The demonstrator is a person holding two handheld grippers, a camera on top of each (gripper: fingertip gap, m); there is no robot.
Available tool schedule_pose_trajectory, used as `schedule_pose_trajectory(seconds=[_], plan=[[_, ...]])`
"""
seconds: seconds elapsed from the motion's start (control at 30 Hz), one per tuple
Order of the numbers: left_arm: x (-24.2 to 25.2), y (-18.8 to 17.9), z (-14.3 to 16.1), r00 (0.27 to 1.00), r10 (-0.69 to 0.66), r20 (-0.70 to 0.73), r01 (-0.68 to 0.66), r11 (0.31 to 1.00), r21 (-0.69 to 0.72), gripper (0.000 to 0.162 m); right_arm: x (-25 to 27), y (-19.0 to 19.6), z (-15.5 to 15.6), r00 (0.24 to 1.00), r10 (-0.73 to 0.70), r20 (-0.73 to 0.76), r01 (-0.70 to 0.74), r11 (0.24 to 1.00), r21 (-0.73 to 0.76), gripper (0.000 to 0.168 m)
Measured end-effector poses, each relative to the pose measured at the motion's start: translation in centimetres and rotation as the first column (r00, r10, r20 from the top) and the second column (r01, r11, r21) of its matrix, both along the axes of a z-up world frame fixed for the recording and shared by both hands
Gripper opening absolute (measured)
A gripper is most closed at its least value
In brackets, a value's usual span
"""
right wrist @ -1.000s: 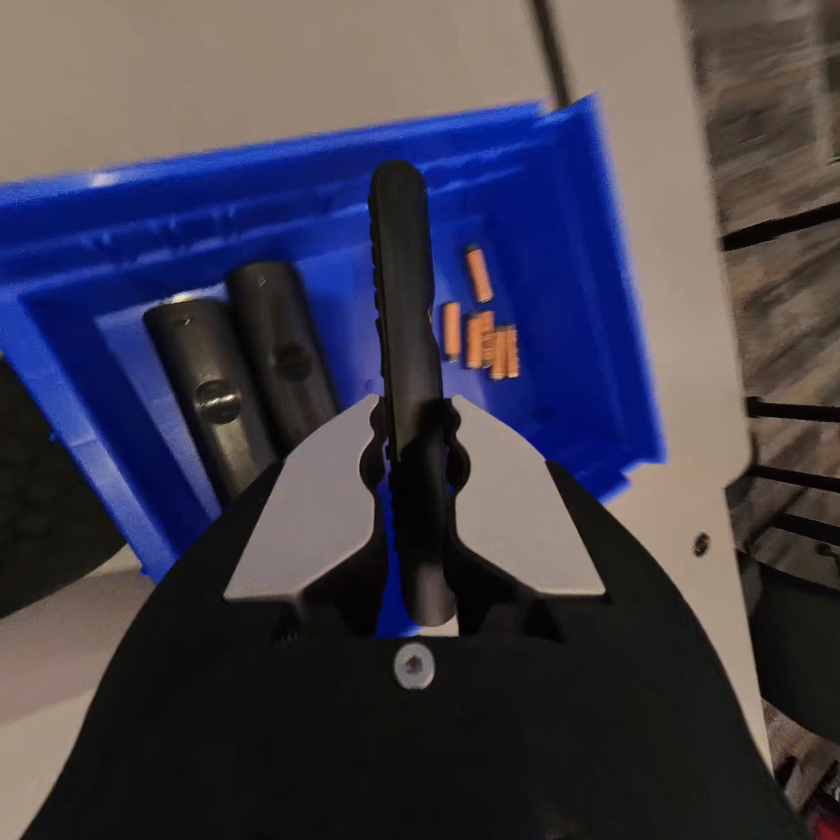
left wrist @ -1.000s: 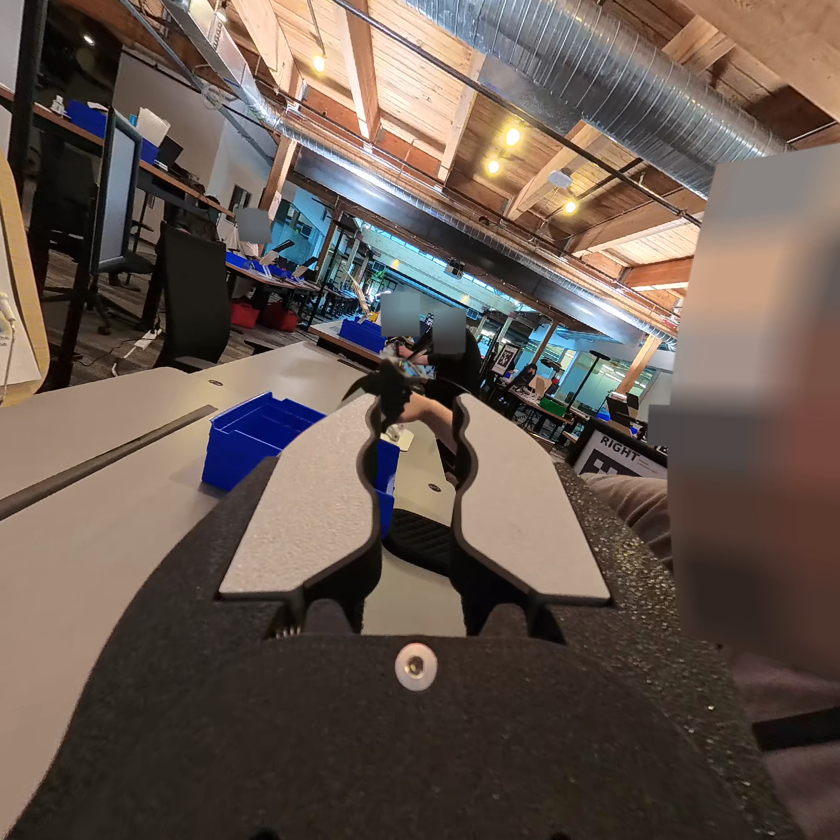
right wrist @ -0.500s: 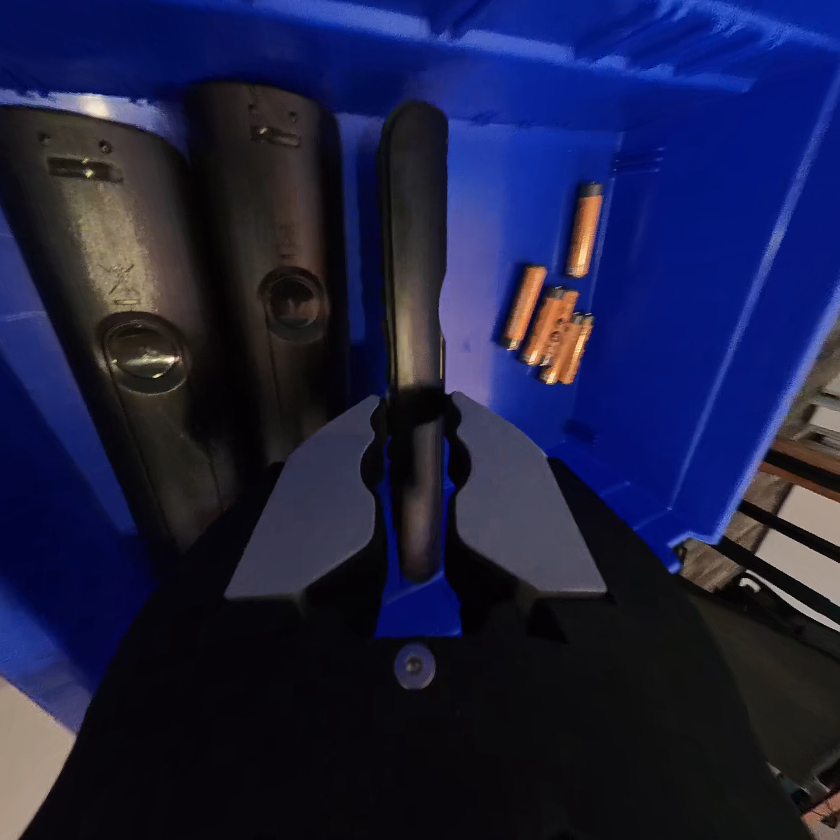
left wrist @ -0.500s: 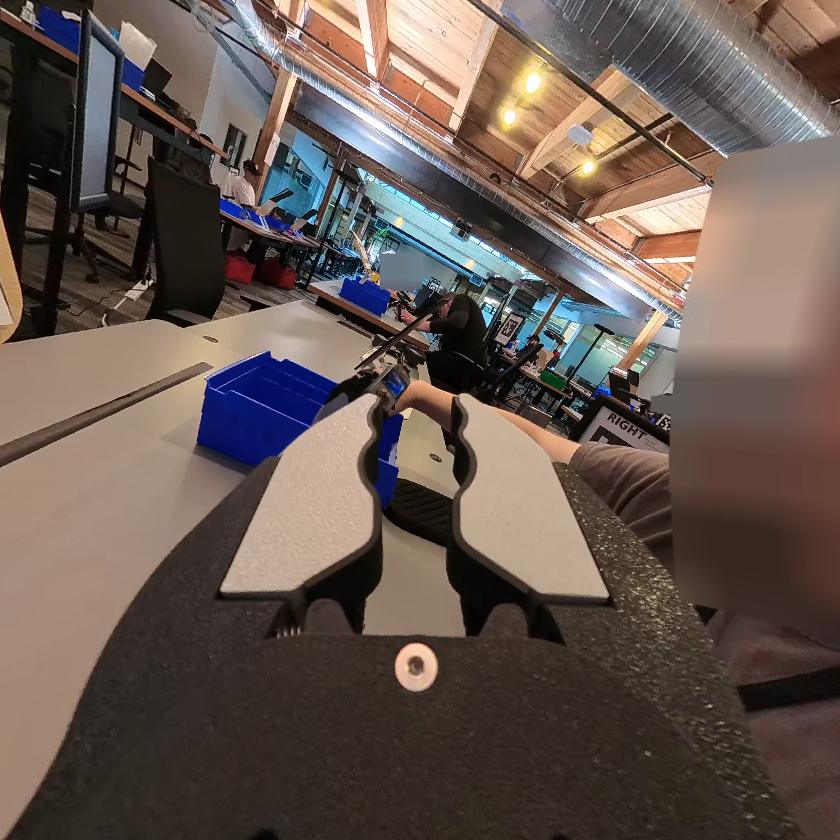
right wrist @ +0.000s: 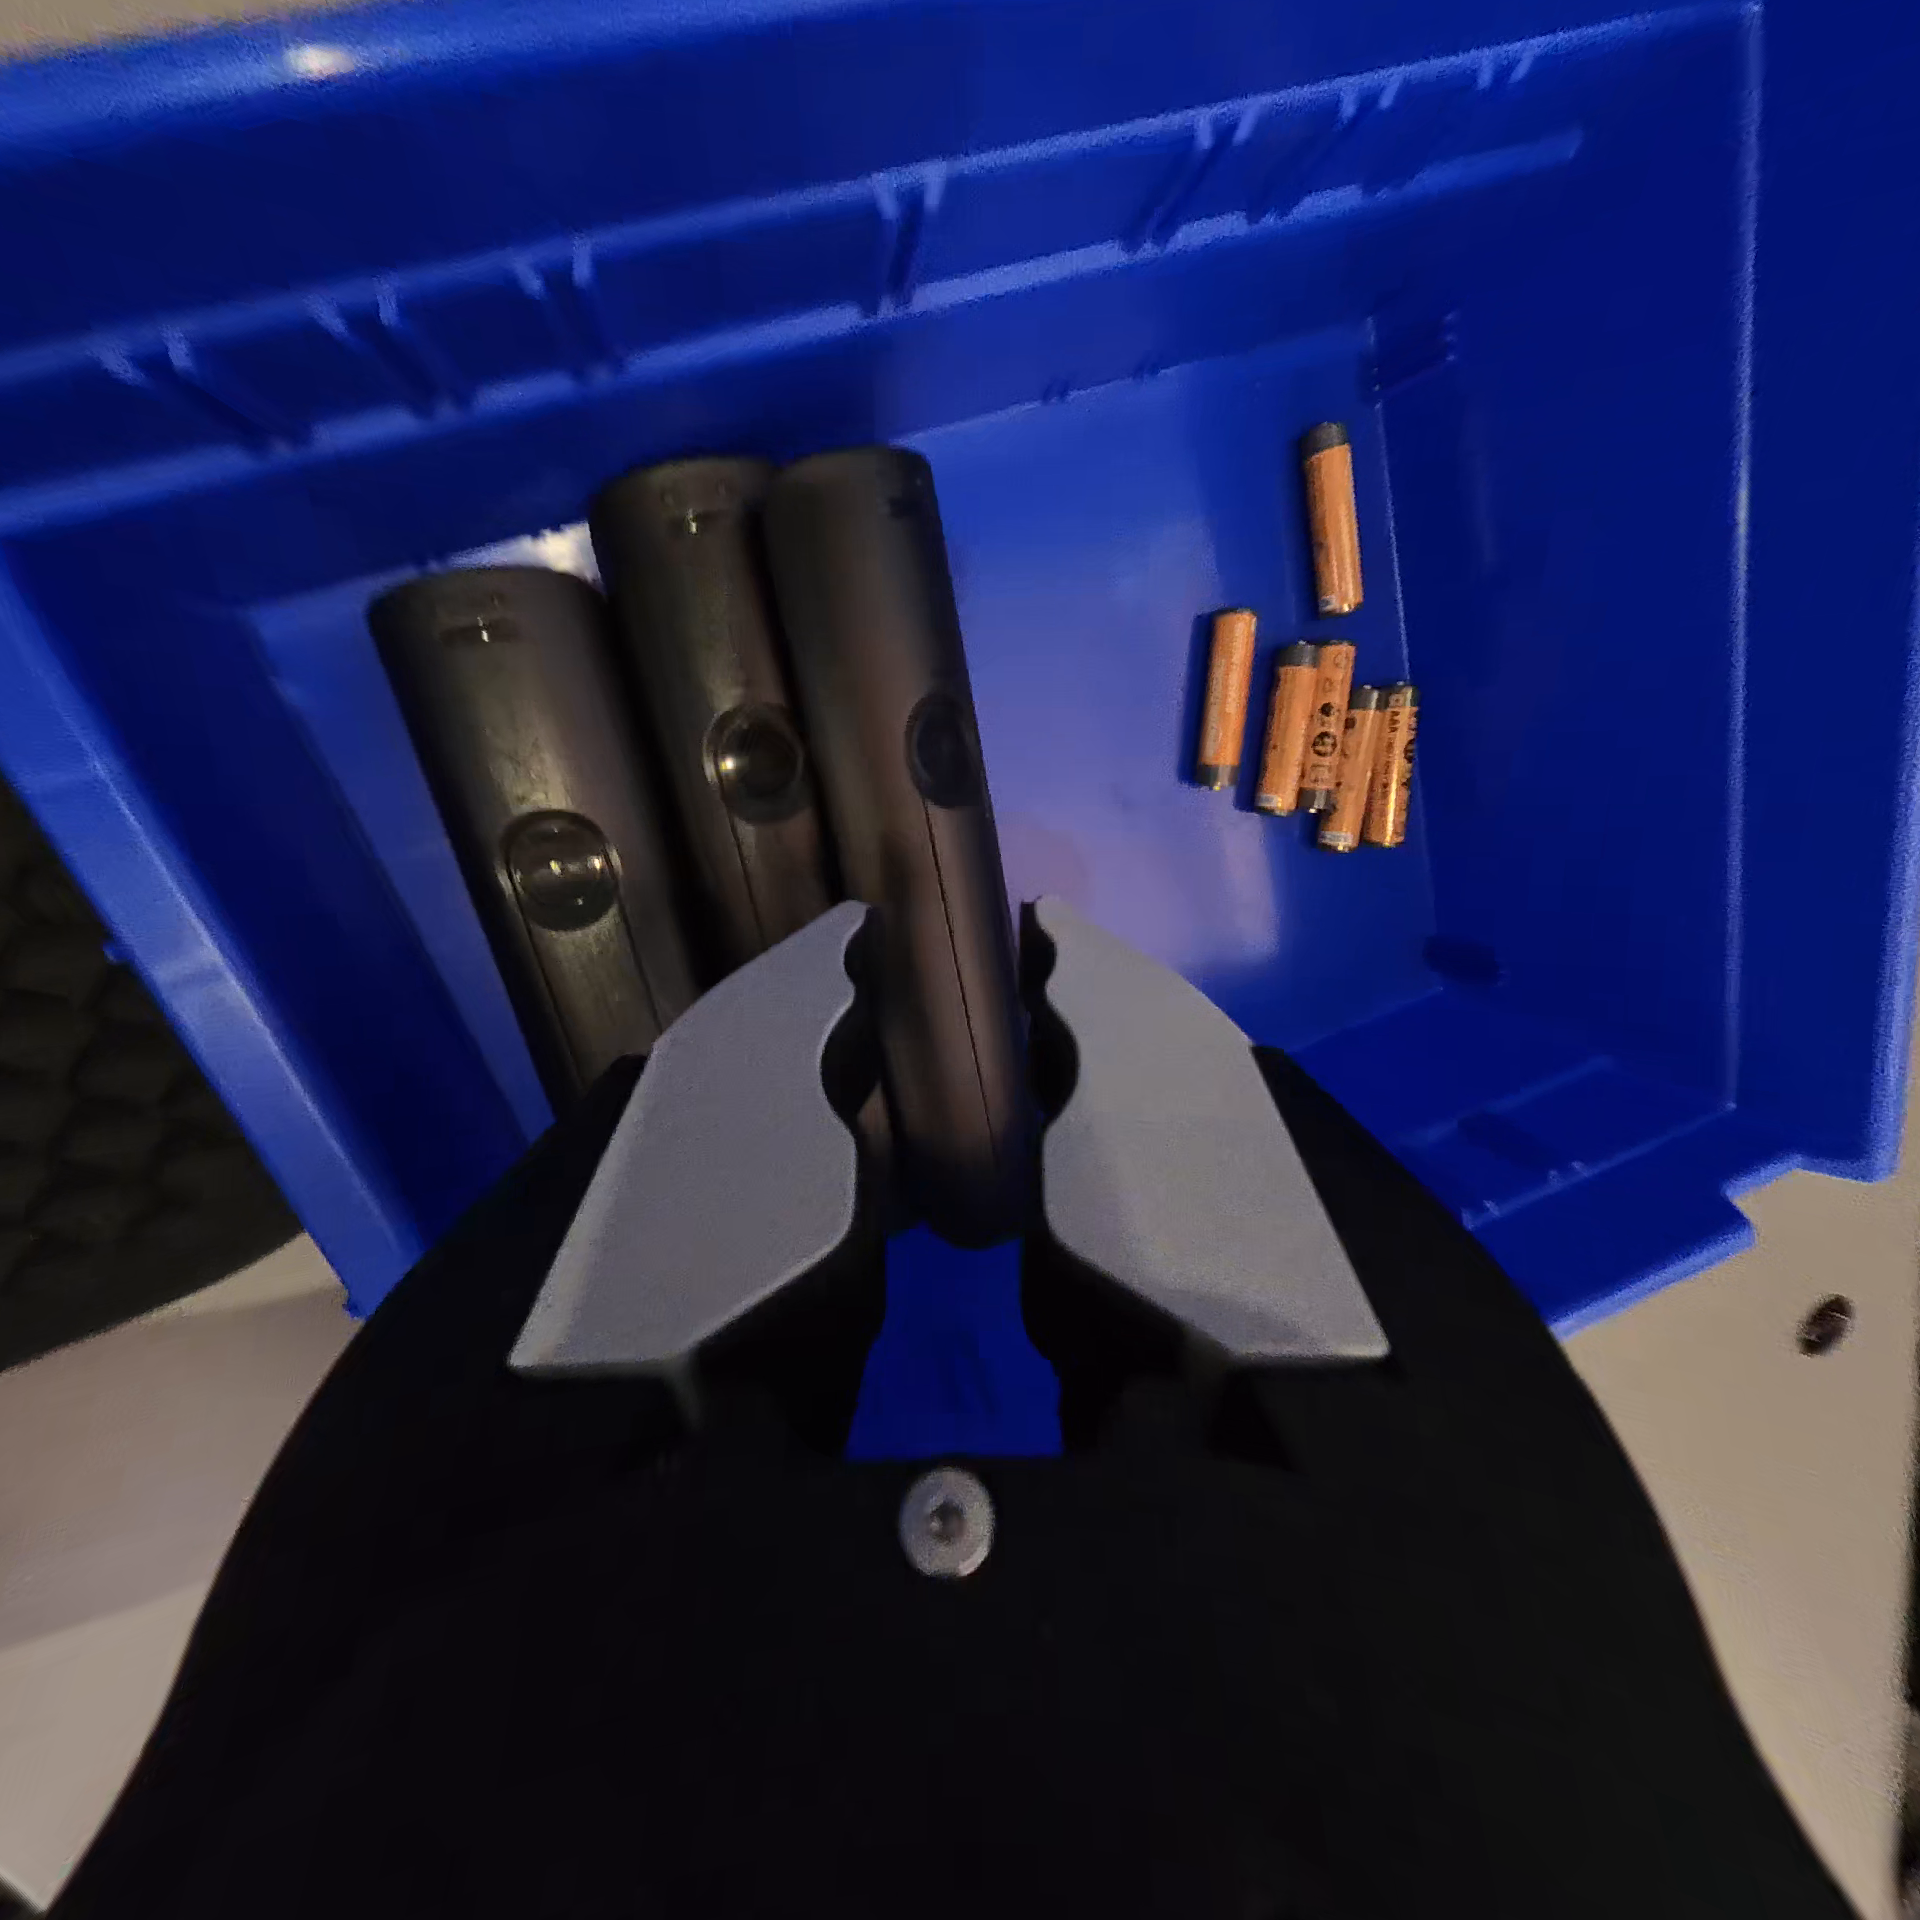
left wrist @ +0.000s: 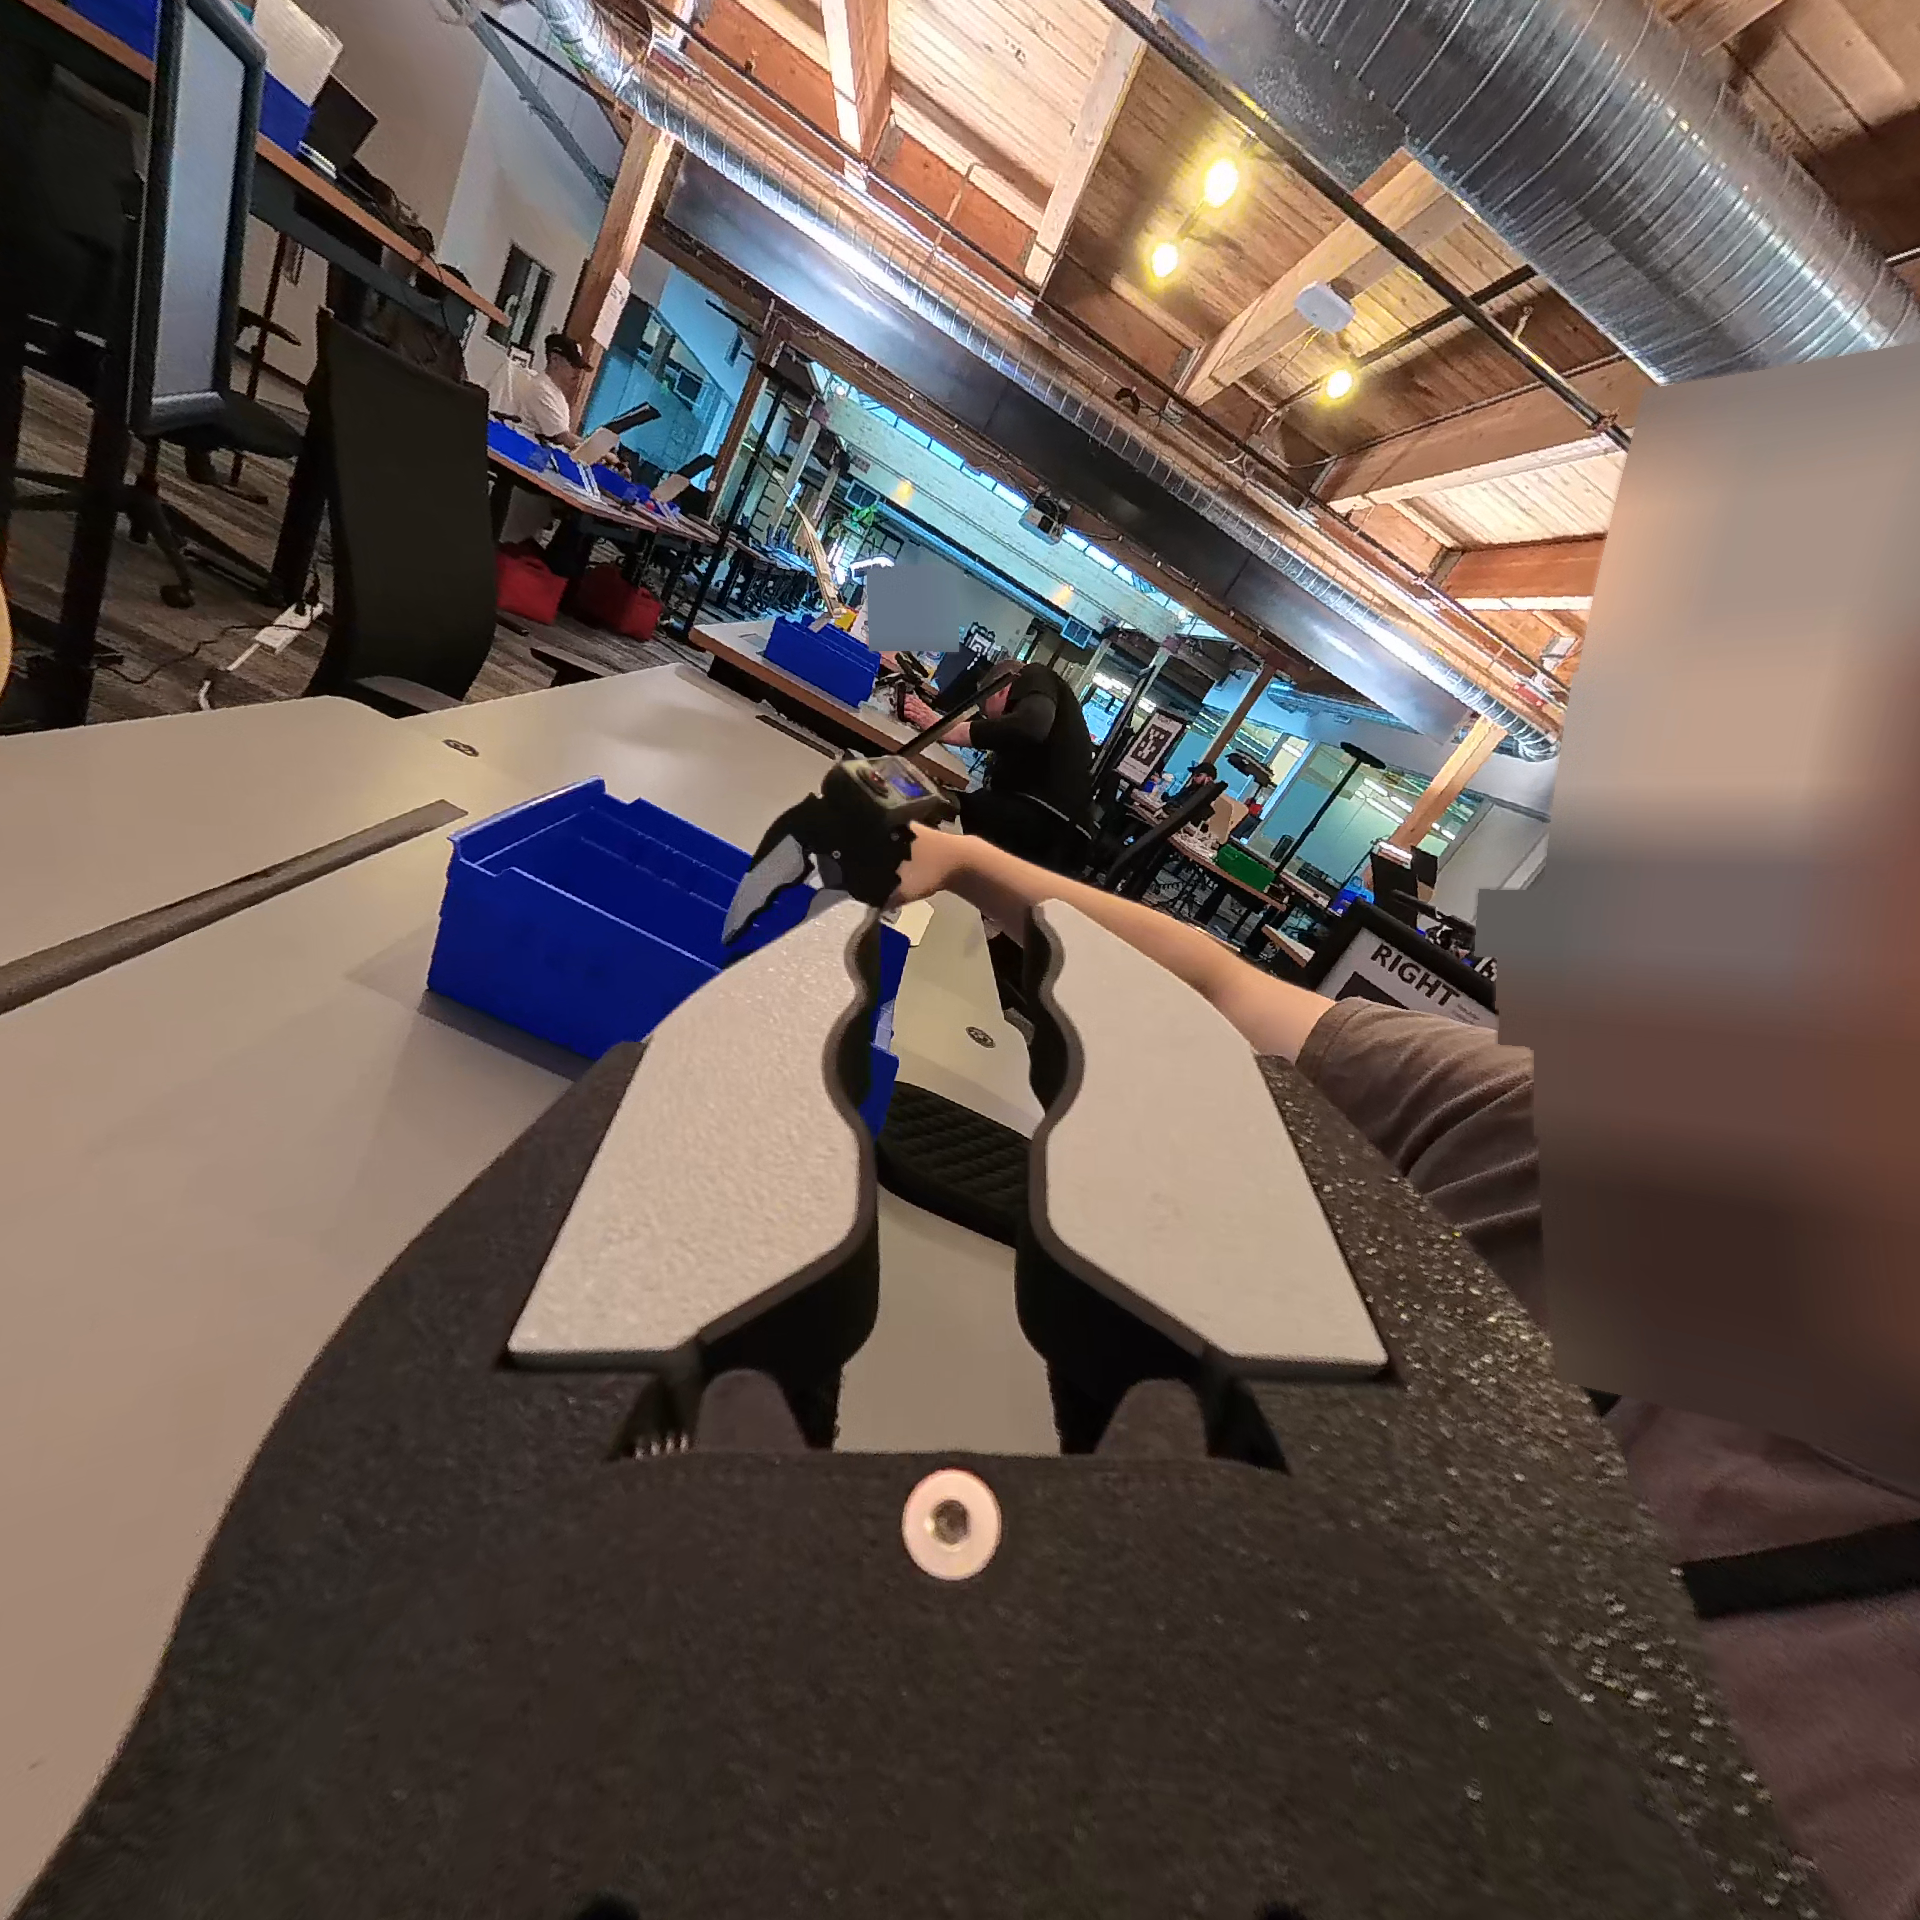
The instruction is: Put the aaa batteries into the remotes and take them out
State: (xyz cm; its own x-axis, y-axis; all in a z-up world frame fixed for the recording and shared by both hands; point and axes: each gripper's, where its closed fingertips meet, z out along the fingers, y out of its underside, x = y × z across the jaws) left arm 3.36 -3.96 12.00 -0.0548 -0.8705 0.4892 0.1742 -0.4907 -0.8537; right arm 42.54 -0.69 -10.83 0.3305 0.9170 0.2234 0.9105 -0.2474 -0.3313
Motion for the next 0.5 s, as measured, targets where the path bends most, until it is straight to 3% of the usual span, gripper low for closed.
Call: schedule_pose_trajectory(seconds=[0.2,0.33,0.43,0.5], plan=[[-0.8,-0.1,0.7,1.000,0.014,0.014,-0.014,1.000,0.013,0.025,0.1,0.2,-2.7,0.999,-0.013,0.052,0.014,0.999,-0.031,0.023],[-3.7,1.0,1.9,0.991,0.128,0.047,-0.129,0.991,0.033,0.025,-0.3,0.6,-3.3,0.995,-0.009,0.096,0.009,1.000,0.005,0.020],[-6.9,2.1,1.1,0.964,0.256,-0.077,-0.250,0.965,0.077,0.025,-0.4,0.7,-3.3,0.994,-0.022,0.111,0.020,1.000,0.019,0.021],[-10.4,3.1,0.1,0.891,0.410,-0.195,-0.388,0.911,0.142,0.025,-0.6,0.9,-2.5,0.995,-0.041,0.088,0.036,0.997,0.063,0.021]])
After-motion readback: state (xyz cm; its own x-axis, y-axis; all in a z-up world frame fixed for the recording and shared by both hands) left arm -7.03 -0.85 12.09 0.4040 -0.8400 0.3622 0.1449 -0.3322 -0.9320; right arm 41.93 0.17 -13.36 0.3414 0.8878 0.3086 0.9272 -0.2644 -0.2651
